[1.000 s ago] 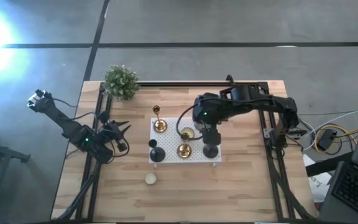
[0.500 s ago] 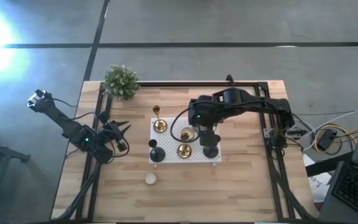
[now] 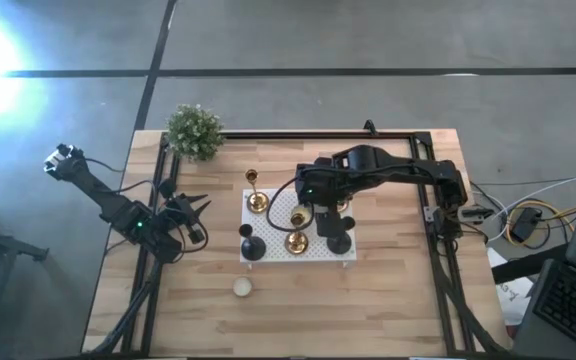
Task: Pick & Place candle stick holders
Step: Put the middle scented candle on the shelf
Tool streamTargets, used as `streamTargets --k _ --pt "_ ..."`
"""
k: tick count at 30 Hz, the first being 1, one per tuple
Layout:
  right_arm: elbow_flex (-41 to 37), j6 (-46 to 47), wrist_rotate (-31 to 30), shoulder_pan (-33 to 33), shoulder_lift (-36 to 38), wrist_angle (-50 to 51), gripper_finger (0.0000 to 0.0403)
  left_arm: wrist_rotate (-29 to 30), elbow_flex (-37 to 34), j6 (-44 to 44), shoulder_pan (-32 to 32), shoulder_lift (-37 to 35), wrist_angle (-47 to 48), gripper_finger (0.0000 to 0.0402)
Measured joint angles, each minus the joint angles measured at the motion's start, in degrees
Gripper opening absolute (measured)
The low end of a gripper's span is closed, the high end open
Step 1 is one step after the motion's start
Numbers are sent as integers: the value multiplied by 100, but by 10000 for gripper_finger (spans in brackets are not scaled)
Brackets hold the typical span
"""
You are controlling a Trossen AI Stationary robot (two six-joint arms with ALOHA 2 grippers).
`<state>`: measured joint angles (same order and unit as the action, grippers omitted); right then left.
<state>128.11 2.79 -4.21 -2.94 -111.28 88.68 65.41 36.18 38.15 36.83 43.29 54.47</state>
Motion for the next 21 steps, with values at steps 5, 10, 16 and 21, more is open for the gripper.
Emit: streamTargets --k 5,10,16,21 --pt "-4 11 22 -2 0 -17 285 0 0 0 -1 0 -1 83" --pt "-9 0 22 -4 0 -18 285 0 0 0 -1 0 1 83" --pt "-60 -31 27 -4 0 -62 285 0 0 0 -1 0 1 83" --pt "-168 -11 114 -4 0 -82 285 0 0 0 -1 0 -1 83"
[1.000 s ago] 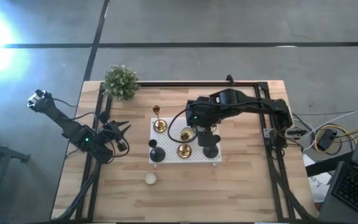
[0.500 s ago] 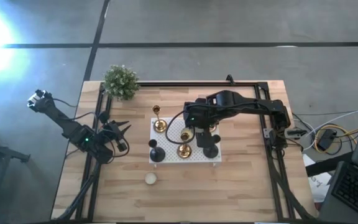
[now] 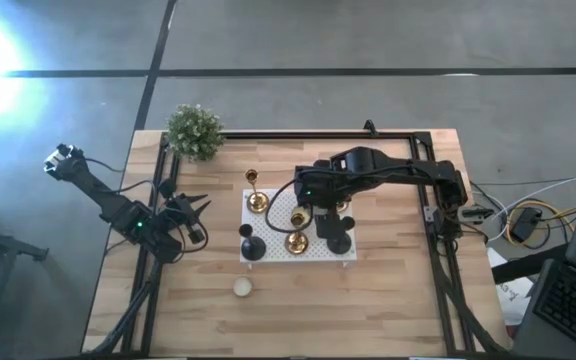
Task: Pick & Place candle stick holders
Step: Put the middle scented candle on the shelf
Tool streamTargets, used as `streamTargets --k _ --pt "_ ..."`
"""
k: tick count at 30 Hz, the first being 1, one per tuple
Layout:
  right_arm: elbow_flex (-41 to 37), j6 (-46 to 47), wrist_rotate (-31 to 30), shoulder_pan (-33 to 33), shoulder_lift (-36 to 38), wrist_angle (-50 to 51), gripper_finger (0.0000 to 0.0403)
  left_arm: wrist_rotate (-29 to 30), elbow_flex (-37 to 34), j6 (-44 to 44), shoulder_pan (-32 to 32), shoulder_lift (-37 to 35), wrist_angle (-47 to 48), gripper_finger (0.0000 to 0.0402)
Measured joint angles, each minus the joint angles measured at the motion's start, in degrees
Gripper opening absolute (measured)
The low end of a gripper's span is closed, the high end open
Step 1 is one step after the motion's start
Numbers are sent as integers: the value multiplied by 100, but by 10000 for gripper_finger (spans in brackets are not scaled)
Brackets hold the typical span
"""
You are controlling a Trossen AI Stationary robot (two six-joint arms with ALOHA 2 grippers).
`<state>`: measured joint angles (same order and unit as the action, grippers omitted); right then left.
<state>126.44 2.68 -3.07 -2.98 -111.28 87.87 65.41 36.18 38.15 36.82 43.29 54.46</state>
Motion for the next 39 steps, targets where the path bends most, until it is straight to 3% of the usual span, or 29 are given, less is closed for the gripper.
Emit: streamTargets --k 39 --pt "-723 -6 209 4 20 -427 285 0 -2 0 1 0 1 83"
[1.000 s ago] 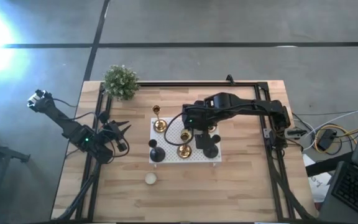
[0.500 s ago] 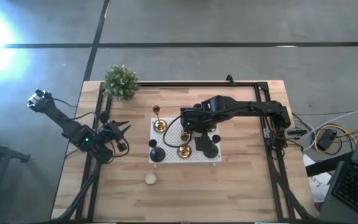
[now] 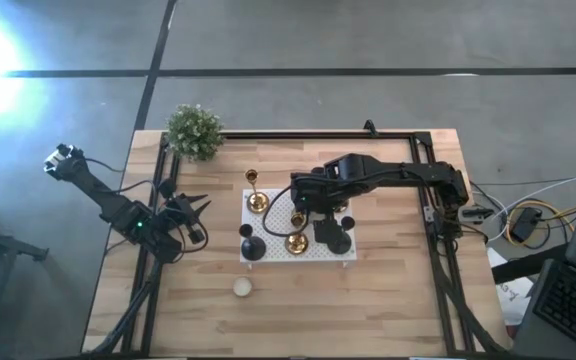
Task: Pick & Place candle stick holders
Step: Put the middle scented candle on the shelf
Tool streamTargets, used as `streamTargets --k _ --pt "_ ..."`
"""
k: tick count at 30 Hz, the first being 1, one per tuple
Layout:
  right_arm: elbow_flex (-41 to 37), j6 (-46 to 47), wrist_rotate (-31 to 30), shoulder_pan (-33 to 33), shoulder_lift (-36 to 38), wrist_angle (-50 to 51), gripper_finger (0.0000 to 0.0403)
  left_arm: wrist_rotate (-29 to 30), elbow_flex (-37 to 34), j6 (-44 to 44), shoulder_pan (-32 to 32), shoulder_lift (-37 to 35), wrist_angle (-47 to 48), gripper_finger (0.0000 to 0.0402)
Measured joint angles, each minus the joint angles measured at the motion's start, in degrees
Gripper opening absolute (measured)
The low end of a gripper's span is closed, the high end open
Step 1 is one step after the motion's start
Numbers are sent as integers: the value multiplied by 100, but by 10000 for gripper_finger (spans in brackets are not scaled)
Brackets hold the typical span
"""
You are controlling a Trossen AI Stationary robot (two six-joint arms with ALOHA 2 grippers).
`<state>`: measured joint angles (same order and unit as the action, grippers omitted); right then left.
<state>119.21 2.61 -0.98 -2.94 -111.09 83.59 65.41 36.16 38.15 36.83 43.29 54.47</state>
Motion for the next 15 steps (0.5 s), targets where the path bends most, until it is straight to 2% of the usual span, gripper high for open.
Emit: streamTargets --k 15 --pt "-27 151 1 48 -4 -73 285 1 2 0 -1 0 0 83"
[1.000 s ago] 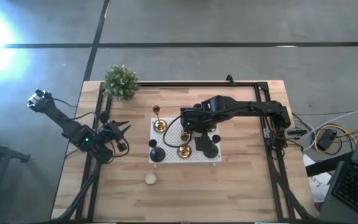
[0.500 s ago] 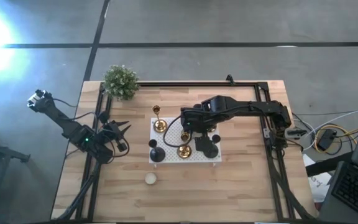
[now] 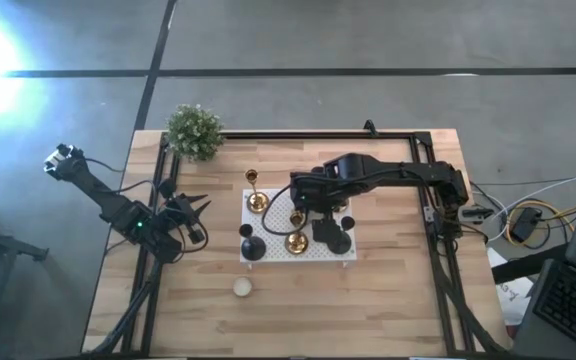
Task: Pick & Place candle stick holders
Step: Put the middle scented candle on the shelf
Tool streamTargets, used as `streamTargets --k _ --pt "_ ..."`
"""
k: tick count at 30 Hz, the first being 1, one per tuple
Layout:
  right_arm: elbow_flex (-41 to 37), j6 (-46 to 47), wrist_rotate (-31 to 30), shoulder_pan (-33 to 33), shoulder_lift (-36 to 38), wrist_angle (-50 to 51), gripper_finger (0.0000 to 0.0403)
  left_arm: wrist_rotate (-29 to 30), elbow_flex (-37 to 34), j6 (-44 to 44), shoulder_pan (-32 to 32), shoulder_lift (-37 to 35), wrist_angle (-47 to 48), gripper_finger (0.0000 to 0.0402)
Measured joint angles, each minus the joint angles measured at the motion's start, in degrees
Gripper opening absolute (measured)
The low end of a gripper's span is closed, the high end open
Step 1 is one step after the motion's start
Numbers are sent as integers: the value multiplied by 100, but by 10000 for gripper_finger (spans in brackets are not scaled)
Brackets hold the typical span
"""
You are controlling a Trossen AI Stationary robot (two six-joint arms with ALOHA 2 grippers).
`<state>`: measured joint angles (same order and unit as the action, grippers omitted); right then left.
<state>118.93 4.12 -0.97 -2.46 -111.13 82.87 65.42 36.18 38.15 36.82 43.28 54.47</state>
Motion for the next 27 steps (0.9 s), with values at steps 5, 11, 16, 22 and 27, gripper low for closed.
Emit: streamTargets --k 5,11,16,22,27 --pt "-2 33 0 11 -4 -46 285 -1 0 0 2 0 -1 83" --pt "86 142 -2 11 -18 -32 285 -1 -1 0 1 0 -1 83" --pt "204 220 -4 11 -24 -36 285 -1 0 0 2 -2 0 83" --pt "216 214 -4 13 -24 -39 285 -1 -1 0 0 0 0 83" --pt "214 196 -2 53 -24 -39 285 0 0 0 0 0 -2 83"
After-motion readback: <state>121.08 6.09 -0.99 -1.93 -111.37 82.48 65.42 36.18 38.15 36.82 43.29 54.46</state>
